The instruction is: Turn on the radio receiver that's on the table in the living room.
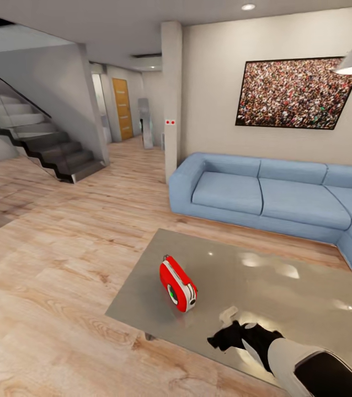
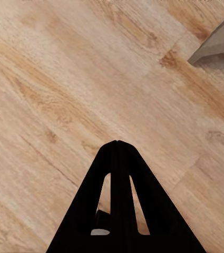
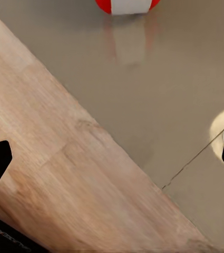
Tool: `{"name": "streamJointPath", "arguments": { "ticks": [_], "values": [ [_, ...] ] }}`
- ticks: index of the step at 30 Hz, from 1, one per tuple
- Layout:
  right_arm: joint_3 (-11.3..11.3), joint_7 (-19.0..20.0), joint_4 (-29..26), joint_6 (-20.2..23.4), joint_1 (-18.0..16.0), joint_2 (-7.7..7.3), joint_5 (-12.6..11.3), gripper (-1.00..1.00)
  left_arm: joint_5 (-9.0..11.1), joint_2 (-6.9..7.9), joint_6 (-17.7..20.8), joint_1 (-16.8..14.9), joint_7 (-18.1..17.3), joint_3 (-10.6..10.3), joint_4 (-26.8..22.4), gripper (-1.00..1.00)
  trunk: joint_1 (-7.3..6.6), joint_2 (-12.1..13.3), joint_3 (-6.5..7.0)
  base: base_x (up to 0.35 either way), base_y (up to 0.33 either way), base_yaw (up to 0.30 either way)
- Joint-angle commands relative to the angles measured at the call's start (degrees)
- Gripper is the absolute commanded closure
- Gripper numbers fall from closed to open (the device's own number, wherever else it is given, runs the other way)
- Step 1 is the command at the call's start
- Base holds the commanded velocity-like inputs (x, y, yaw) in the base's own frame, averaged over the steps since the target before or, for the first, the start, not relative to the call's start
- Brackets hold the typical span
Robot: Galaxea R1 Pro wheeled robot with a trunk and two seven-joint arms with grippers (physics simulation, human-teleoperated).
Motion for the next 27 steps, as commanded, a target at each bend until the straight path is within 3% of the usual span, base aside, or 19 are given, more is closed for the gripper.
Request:
{"name": "streamJointPath", "arguments": {
  "ticks": [1, 18, 24, 27],
  "values": [
    [-0.04, 0.00, 0.62, -0.67, 0.53, -0.02, -0.02, -1.00, -0.01, 0.00, -0.01, 0.00, 0.00, 0.00, 0.00, 1.00, -0.23, 0.42, 0.19, -0.073, 0.264, 0.000],
    [-0.04, -0.02, 1.67, -2.15, 8.16, -0.23, -0.01, -1.00, 0.02, -0.06, -0.02, 0.00, 0.04, -0.08, 0.00, 1.00, -3.96, 7.23, 3.24, -0.084, 0.267, 0.000],
    [-0.04, -0.25, 1.67, -2.21, 11.10, -0.74, -0.02, -1.00, 0.00, -0.03, 0.05, -0.02, 0.02, -0.07, 0.00, 1.00, -5.28, 9.64, 4.32, -0.031, 0.102, 0.000],
    [-0.04, -3.22, 1.68, -2.42, 13.26, -1.38, -0.16, -1.00, -0.11, -0.04, 0.31, 0.01, -0.02, -0.29, 0.20, 1.00, -5.94, 10.84, 4.86, -0.005, 0.017, 0.000]
  ]
}}
